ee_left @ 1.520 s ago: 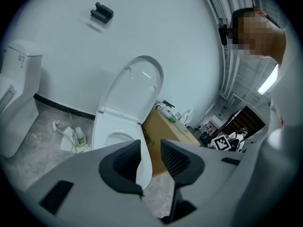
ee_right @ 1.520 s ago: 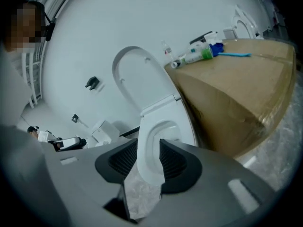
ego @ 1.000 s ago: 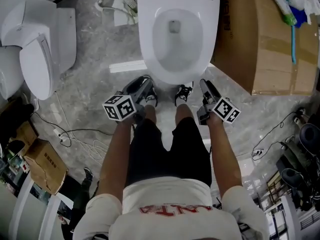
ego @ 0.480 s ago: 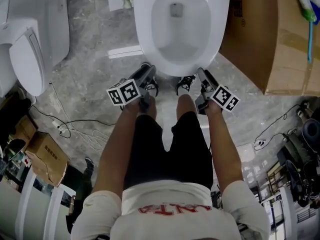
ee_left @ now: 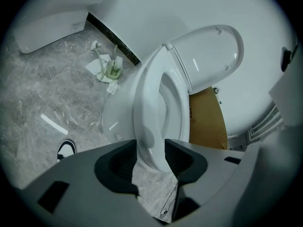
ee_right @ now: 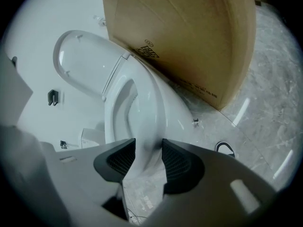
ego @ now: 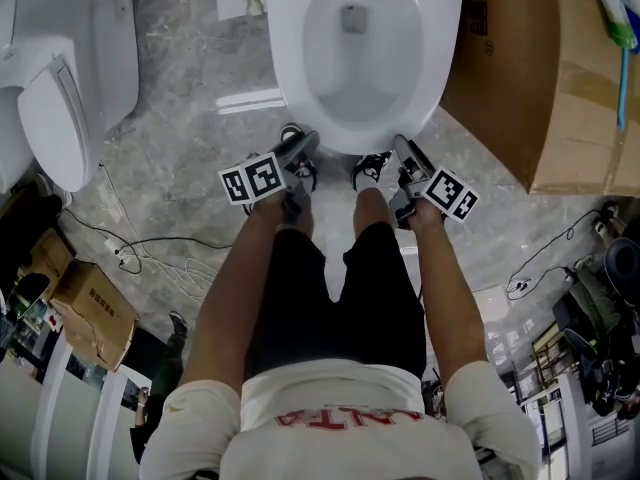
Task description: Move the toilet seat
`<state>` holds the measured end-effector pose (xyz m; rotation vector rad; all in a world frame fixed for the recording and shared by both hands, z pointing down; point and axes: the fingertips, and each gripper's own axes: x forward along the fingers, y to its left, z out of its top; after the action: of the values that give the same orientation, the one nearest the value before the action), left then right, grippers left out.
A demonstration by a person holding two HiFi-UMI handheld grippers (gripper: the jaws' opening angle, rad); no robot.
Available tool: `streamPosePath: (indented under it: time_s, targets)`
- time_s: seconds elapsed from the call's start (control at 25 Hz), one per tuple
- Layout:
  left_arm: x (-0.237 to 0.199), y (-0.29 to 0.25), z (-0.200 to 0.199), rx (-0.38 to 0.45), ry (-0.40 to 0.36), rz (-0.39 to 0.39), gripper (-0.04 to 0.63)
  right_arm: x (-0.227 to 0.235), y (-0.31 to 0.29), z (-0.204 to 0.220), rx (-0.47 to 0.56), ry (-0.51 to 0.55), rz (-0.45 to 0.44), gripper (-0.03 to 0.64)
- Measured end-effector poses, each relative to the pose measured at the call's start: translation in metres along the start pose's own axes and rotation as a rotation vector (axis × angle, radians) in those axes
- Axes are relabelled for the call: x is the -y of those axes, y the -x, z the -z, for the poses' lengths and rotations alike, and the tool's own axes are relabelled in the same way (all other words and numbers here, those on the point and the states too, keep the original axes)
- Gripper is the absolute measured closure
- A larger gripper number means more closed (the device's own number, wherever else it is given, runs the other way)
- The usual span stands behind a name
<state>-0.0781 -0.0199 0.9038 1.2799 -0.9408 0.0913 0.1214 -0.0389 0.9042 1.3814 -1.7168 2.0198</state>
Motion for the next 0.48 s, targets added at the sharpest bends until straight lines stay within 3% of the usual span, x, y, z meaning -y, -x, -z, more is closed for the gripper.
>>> streamPosePath:
  time_s: [0.28,0.48]
  targets:
    - [0.008,0.000,0.002,-0.024,0.003,0.024,0.425,-0.009,0.012,-0.002,0.024,-0.039,-0.040,0.457]
    - [0.014,-0.004,0.018,-0.098,-0.018,0.039,0.425,-0.013,0.017,-0.002,0.046,-0.056,-0.047,0.456]
